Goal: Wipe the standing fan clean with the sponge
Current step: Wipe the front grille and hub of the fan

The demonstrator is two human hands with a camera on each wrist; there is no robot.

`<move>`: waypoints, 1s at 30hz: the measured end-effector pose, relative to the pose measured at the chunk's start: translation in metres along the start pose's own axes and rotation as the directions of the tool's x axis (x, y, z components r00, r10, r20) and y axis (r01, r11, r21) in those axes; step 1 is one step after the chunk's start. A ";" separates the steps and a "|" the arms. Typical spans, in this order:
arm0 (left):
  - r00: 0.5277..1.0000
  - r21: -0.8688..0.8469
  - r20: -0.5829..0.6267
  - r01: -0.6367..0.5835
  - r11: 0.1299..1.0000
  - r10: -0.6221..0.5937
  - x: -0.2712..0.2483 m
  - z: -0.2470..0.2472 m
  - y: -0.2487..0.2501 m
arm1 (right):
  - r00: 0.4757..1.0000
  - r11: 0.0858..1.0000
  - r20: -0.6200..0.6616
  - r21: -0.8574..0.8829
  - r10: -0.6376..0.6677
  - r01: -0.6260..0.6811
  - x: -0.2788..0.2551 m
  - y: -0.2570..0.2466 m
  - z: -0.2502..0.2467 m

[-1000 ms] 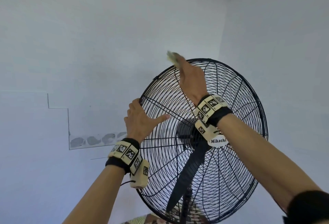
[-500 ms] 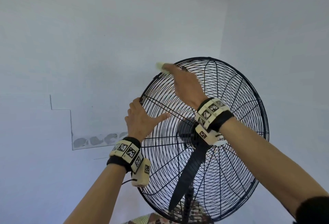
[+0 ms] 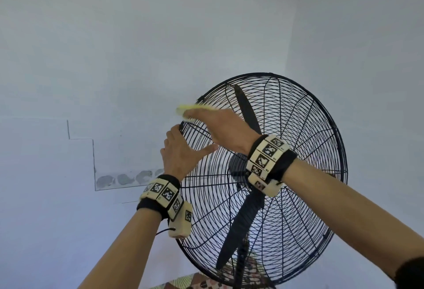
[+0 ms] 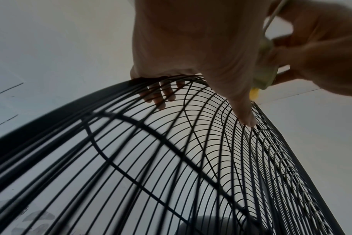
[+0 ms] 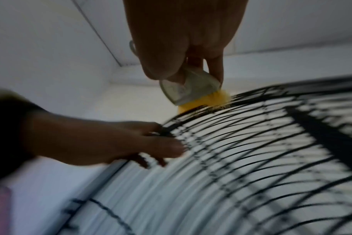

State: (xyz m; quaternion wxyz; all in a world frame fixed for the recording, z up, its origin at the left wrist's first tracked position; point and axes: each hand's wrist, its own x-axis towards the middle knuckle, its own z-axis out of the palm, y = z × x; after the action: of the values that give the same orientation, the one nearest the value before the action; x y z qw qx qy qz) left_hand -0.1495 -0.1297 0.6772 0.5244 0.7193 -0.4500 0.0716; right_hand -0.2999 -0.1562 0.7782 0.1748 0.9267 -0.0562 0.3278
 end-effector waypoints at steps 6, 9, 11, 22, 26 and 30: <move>1.000 -0.001 0.000 0.004 1.000 -0.004 -0.002 -0.001 -0.003 | 0.890 0.945 -0.318 0.084 0.327 -0.318 0.000 0.030 -0.011; 1.000 0.002 0.000 0.005 1.000 -0.005 -0.003 0.000 -0.001 | 0.879 0.928 -0.316 0.011 0.356 -0.372 -0.009 0.038 -0.014; 1.000 0.018 -0.011 -0.003 1.000 0.003 -0.003 0.002 0.002 | 0.958 0.966 -0.132 0.013 0.256 -0.257 -0.016 0.020 -0.005; 1.000 0.005 -0.017 -0.015 1.000 0.015 -0.001 0.003 -0.004 | 0.859 0.949 -0.402 0.137 0.316 -0.285 -0.022 0.052 0.004; 1.000 0.004 -0.011 -0.017 1.000 0.017 0.000 0.003 -0.002 | 0.986 0.978 -0.132 0.197 0.102 -0.075 -0.037 0.020 0.017; 1.000 -0.008 -0.015 -0.018 1.000 0.017 -0.002 0.000 -0.005 | 0.804 0.921 -0.457 0.270 0.381 -0.283 -0.022 0.050 -0.003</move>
State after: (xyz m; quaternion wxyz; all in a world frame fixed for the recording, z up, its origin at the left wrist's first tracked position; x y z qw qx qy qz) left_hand -0.1471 -0.1284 0.6723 0.5298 0.7127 -0.4527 0.0797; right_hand -0.3299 -0.2023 0.7814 0.0346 0.7975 -0.1394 0.5859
